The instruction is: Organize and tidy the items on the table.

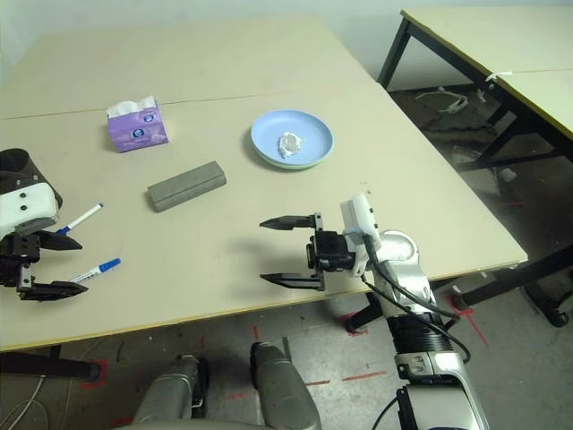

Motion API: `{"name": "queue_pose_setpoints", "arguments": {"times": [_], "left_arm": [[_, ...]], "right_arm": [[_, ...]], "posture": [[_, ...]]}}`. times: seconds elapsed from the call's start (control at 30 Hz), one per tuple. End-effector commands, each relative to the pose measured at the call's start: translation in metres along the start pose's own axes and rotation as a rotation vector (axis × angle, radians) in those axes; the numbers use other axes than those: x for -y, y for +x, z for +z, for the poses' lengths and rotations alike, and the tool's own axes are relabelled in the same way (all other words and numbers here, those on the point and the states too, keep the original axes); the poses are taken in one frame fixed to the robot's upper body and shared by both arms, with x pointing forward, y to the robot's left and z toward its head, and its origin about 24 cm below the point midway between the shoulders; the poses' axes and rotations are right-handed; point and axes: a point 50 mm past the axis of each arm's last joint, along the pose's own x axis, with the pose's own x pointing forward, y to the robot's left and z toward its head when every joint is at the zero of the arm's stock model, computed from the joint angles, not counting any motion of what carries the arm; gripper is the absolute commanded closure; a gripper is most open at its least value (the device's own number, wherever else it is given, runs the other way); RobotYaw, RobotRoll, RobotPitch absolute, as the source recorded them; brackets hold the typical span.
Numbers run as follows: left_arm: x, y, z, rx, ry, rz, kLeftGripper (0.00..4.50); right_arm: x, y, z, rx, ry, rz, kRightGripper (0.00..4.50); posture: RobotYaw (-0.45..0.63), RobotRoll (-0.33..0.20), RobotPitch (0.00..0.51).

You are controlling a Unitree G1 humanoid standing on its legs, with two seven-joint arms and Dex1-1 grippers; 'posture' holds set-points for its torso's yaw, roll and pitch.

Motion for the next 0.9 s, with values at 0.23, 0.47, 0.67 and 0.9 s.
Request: {"name": "queue_pose_setpoints", "arguments": {"times": [0.23,0.47,0.67,0.9], "left_arm": [[0.0,0.01,-0.02,-0.104,0.013,-0.004,0.03],[0.0,0.017,-0.025,-0.103,0.0,-0.015,0.03],[0.001,0.024,-0.028,-0.091,-0.007,-0.015,0.03],[0.001,0.028,-0.032,-0.092,-0.014,-0.011,0.03]], "right_arm": [[-0.005,-0.002,0.001,-0.028,-0.001,-0.016,0.0],[-0.002,0.0,0.004,-0.025,-0.009,-0.026,0.0],[-0.002,0.001,0.004,-0.025,0.0,-0.042,0.0],[-0.004,0.004,0.004,-0.022,0.008,-0.051,0.0]], "posture": [[-0.18,0.0,0.145],[-0.18,0.0,0.143],[-0.18,0.0,0.146],[-0.18,0.0,0.143]]}}
